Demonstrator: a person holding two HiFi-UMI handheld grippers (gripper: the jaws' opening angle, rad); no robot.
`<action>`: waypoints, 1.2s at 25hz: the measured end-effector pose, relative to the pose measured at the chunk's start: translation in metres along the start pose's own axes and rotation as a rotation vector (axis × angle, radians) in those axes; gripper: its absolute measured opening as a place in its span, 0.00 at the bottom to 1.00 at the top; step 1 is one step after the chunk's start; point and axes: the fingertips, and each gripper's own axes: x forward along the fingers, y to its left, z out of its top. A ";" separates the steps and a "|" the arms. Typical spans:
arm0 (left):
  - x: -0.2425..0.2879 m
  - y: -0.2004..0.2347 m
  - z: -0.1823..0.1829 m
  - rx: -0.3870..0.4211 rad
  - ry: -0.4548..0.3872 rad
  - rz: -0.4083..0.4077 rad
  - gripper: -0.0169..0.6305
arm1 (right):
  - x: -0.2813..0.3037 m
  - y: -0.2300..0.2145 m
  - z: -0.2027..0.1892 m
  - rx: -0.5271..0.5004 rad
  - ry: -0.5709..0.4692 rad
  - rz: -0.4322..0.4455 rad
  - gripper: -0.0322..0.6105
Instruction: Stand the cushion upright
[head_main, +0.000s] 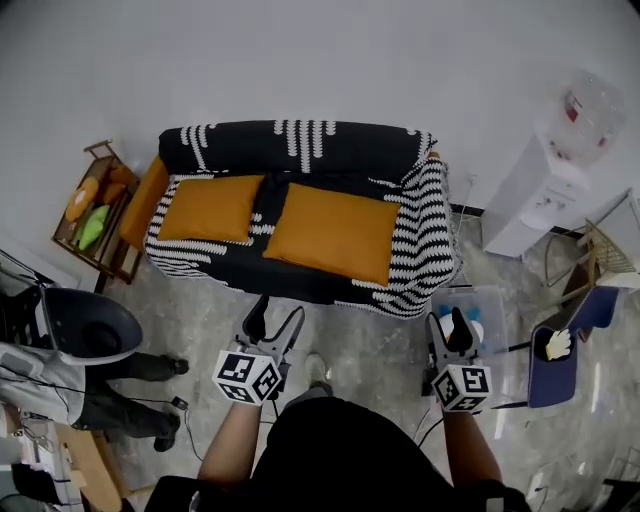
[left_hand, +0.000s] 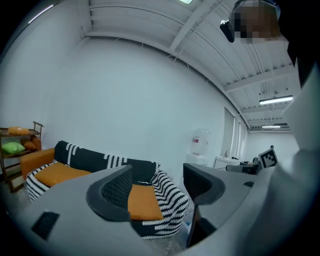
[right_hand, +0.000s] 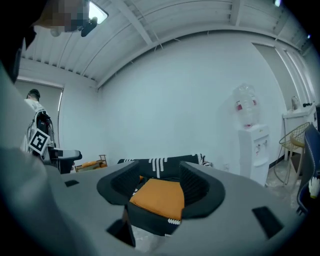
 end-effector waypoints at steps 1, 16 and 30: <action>0.006 0.009 0.001 0.007 0.007 -0.002 0.55 | 0.009 0.001 0.000 0.007 0.004 -0.006 0.46; 0.089 0.149 0.002 -0.022 0.072 -0.003 0.54 | 0.144 0.024 0.010 -0.005 0.016 -0.086 0.44; 0.183 0.198 -0.034 -0.014 0.160 0.020 0.54 | 0.227 -0.018 -0.049 -0.078 0.188 -0.093 0.46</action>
